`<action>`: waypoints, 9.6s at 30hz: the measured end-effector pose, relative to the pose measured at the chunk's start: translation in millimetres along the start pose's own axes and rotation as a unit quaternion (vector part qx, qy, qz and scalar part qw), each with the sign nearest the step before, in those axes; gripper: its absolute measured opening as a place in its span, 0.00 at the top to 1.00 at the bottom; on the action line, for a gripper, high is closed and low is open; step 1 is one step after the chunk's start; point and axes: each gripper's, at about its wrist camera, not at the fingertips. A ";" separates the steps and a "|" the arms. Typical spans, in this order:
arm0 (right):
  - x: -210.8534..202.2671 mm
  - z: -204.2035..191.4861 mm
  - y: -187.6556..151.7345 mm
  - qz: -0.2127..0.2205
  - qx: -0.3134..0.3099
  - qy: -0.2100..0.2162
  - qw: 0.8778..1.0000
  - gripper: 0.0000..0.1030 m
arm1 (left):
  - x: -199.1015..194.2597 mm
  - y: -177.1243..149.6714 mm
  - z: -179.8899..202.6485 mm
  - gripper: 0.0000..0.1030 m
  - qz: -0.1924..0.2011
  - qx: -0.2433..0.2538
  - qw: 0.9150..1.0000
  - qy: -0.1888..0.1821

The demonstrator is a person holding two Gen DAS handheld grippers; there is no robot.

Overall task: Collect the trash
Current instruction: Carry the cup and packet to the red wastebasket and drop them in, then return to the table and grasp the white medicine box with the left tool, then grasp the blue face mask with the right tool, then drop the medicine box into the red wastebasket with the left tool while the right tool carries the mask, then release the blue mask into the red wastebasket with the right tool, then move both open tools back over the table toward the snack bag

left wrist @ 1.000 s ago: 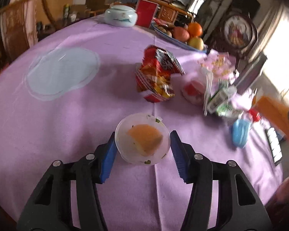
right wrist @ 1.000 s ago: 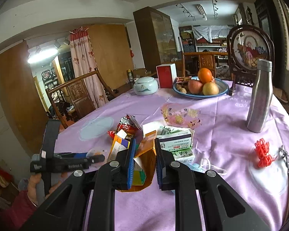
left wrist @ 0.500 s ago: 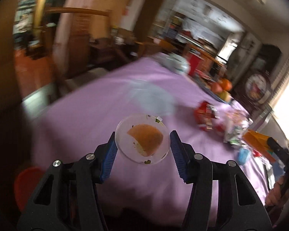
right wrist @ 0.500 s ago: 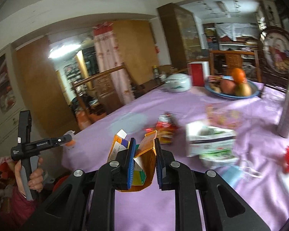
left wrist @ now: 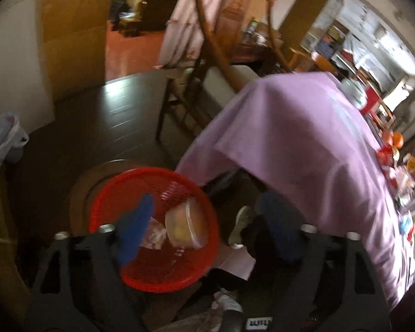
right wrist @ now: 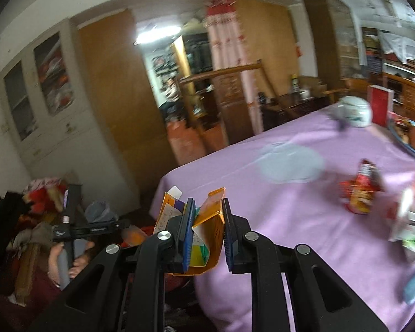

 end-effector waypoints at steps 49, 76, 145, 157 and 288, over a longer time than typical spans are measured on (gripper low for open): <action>4.5 39.7 3.4 0.009 0.038 -0.041 0.998 0.34 | -33.0 5.1 79.6 0.07 0.065 0.084 0.994 0.025; -138.6 324.3 -106.8 0.026 0.220 -0.346 0.912 0.09 | 140.3 -47.8 439.5 0.07 -0.114 0.376 0.903 -0.175; -85.0 296.9 -111.1 -0.081 0.197 -0.211 0.954 0.19 | 116.5 -48.0 415.6 0.73 -0.092 0.368 0.882 -0.278; -84.7 277.8 -105.1 -0.042 0.159 -0.212 0.963 0.86 | 98.2 -20.5 364.7 0.73 -0.058 0.307 0.916 -0.253; -74.3 183.9 -45.8 0.031 0.081 -0.143 0.986 0.27 | 20.0 12.4 228.1 0.07 0.028 0.209 0.975 -0.075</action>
Point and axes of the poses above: each gripper's, at about its wrist camera, not at the fingertips, and x roughly the way its jaws point, z to its right, y to its top, and after that the axes turned 10 degrees about -y, right-handed
